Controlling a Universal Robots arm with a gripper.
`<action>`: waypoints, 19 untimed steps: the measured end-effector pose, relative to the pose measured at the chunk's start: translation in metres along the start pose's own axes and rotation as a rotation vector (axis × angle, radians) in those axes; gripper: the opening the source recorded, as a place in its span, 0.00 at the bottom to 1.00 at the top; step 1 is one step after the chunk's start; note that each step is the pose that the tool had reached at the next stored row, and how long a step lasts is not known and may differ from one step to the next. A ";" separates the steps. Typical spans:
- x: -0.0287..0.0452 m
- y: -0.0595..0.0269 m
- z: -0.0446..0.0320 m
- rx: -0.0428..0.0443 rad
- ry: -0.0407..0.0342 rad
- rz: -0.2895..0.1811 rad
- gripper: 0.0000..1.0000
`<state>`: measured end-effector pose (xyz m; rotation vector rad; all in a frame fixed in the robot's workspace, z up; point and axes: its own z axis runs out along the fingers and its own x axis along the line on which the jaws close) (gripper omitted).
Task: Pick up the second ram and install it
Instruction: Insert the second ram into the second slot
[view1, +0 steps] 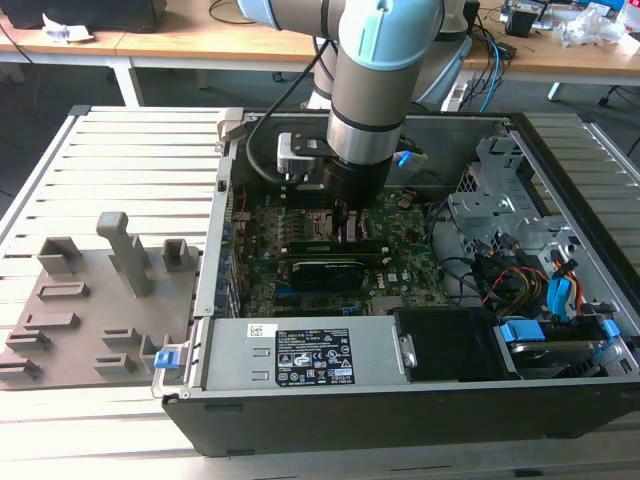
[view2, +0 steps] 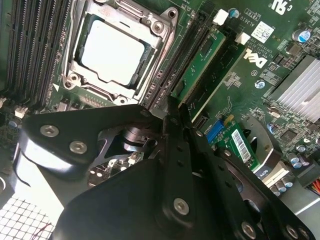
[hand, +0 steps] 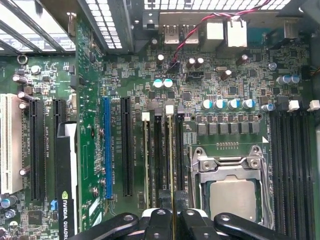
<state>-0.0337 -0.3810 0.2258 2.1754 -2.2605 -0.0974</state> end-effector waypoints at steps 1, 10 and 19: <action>0.0000 0.0000 0.0001 -0.0002 -0.0014 0.000 0.14; 0.0002 -0.0002 0.0042 -0.0003 -0.0018 0.000 0.14; 0.0000 -0.0002 0.0016 -0.0002 -0.0019 0.000 0.21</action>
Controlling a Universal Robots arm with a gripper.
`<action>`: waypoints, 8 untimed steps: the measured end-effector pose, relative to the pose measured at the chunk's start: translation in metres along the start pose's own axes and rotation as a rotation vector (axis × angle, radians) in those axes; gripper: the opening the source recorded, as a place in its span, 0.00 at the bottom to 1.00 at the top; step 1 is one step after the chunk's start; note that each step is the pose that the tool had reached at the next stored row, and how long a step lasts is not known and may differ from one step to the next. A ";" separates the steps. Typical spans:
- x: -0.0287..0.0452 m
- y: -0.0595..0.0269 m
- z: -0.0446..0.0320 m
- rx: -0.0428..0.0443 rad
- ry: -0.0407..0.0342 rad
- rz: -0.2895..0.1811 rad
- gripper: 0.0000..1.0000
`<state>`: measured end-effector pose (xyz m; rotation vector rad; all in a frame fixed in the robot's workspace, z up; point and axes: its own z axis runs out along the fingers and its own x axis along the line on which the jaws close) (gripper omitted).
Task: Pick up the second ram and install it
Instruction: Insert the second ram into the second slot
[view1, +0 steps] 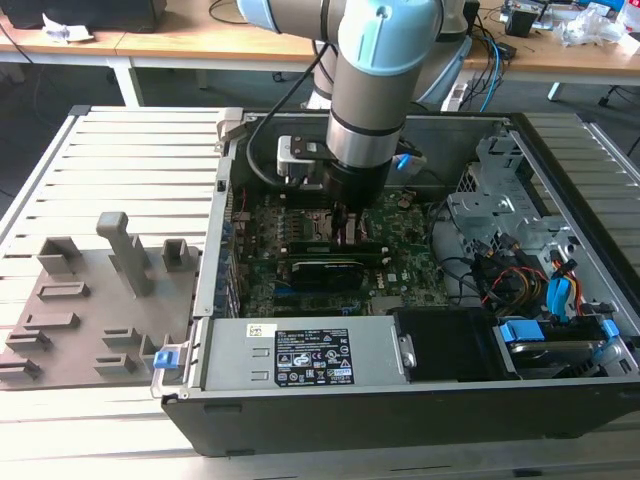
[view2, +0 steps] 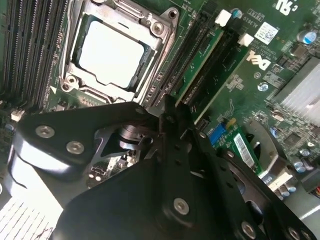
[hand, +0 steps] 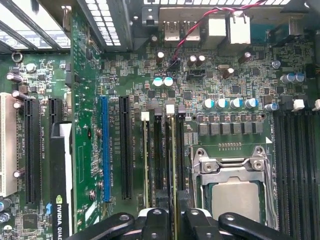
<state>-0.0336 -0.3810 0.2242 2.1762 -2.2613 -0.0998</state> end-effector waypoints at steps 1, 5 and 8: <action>-0.0003 0.0002 -0.0042 0.0000 0.0001 0.000 0.21; -0.0054 0.0018 -0.0347 0.0000 0.0006 0.000 0.13; -0.0069 0.0025 -0.0494 0.0001 0.0009 0.000 0.11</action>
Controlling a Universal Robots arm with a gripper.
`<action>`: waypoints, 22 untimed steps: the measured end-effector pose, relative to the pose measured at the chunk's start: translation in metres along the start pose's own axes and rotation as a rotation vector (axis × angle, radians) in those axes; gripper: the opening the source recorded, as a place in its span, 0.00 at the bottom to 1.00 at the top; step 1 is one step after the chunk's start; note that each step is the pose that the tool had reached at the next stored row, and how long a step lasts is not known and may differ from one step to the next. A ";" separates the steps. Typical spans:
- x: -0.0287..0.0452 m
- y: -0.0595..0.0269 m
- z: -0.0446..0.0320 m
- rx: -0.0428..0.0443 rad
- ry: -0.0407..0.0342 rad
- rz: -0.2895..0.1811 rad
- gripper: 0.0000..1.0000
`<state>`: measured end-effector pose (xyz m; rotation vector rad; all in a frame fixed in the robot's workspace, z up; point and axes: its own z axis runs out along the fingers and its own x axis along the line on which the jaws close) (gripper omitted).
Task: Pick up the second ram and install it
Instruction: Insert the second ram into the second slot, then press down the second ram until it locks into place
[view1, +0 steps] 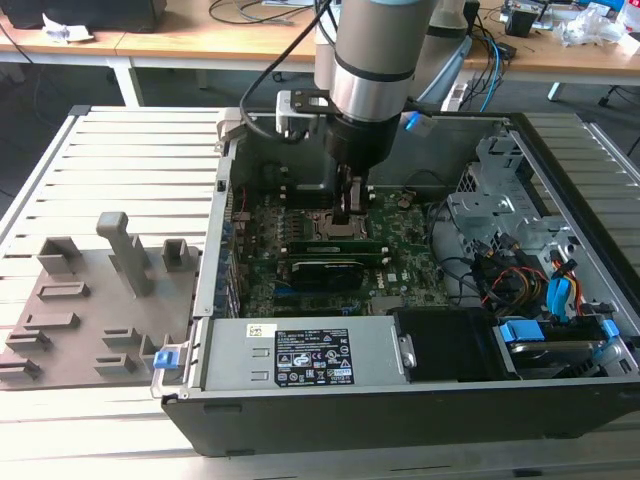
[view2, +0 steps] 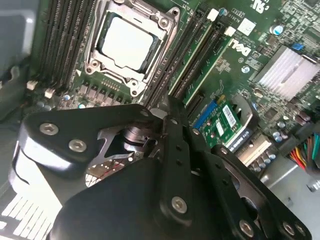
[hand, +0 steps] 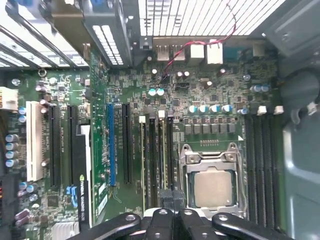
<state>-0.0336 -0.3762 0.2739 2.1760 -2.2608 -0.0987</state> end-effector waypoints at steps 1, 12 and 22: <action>0.0000 0.0001 -0.0012 0.0000 0.0000 0.000 0.11; -0.0005 -0.0241 0.0087 -0.0014 0.0028 0.000 0.11; 0.0001 -0.0535 0.0429 -0.0024 0.0037 0.000 0.11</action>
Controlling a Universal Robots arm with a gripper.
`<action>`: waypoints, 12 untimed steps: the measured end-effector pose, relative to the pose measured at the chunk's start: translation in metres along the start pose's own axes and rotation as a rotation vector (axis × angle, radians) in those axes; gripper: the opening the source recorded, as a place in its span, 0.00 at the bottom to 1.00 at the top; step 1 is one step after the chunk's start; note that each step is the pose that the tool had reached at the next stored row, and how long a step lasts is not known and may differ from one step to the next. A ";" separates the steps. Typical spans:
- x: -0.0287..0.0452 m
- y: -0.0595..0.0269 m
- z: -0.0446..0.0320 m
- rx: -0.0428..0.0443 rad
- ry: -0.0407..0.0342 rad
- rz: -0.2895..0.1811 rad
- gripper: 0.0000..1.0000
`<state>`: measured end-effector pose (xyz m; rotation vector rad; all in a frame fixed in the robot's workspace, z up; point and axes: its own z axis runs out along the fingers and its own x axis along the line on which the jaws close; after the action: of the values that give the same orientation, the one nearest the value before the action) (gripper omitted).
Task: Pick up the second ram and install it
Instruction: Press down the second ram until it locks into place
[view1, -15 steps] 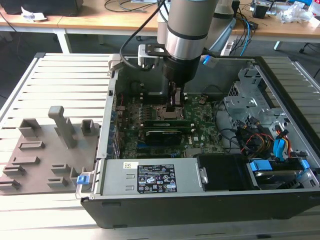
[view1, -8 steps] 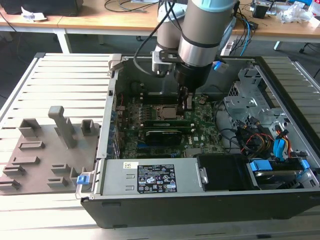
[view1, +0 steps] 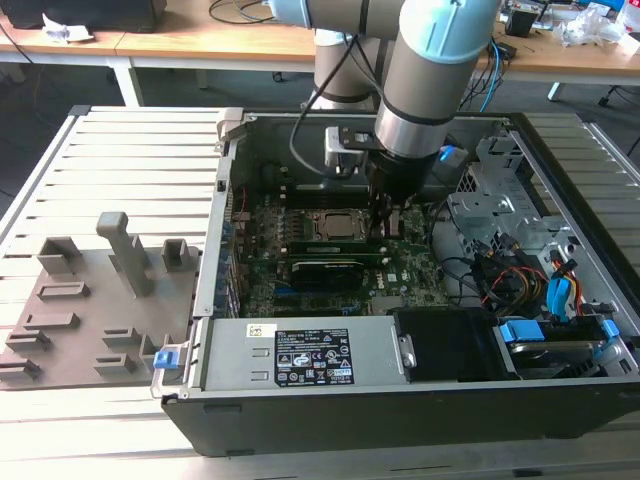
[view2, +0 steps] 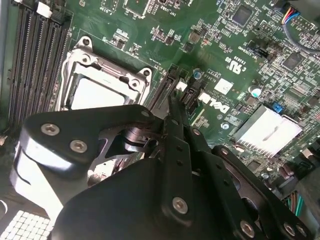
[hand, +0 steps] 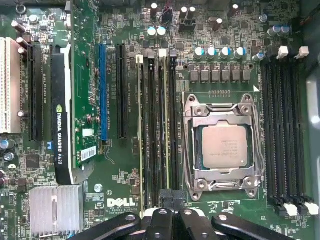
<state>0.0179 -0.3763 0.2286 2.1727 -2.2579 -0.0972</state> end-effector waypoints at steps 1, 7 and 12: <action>-0.0004 0.0000 -0.0011 0.0010 -0.0022 0.000 0.11; 0.0005 0.0244 -0.0068 0.0097 -0.0011 0.000 0.11; 0.0022 0.0659 -0.0045 0.0106 -0.0012 -0.001 0.11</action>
<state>-0.0478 -0.3762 0.2363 2.1790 -2.2637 -0.0867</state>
